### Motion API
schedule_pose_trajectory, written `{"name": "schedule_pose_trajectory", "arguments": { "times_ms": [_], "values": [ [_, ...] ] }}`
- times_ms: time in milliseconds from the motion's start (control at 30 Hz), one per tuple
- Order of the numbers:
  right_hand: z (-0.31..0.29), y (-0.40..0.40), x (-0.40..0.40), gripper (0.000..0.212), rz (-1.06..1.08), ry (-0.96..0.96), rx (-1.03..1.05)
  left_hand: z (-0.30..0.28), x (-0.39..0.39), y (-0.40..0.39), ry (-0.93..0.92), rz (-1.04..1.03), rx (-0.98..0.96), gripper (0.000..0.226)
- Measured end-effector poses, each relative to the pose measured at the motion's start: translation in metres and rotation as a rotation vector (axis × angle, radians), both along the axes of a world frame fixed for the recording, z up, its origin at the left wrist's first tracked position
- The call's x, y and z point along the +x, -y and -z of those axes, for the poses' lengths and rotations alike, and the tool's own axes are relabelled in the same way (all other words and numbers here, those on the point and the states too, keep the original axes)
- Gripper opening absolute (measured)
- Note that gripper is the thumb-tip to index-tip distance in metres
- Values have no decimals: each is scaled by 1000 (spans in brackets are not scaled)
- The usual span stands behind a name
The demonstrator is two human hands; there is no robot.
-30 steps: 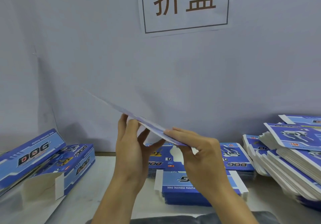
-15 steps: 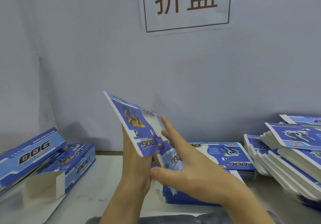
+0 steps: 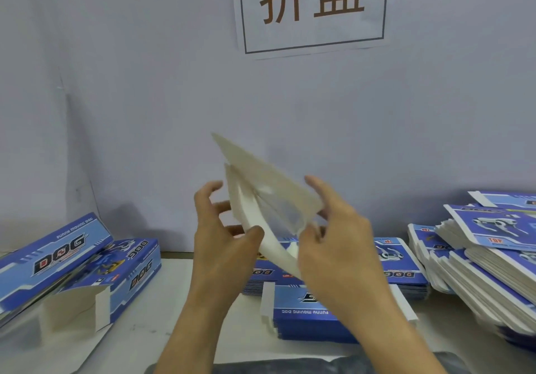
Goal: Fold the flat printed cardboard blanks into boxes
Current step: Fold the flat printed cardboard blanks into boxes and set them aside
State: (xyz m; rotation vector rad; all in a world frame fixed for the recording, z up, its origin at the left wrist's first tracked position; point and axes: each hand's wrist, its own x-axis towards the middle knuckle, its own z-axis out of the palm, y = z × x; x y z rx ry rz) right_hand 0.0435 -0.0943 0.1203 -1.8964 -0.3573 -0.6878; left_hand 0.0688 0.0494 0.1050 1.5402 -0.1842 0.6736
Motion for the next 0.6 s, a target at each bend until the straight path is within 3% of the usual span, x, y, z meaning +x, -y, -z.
{"name": "schedule_pose_trajectory", "arguments": {
  "times_ms": [67,167,267,433,500,600],
  "values": [
    [-6,15,2,28,128,82,23,3,0,-5,71,49,109,95],
    [-12,26,3,42,193,98,65,8,-5,-4,98,170,345,102],
    [-12,29,6,51,234,69,149,5,-11,1,147,246,425,90],
    [-10,44,15,40,306,-10,269,1,-19,8,145,292,575,90],
    [-11,50,16,35,335,-37,280,-1,-22,14,77,306,634,104],
    [-11,54,15,29,358,-67,324,0,-23,20,7,282,775,141]
  ]
}}
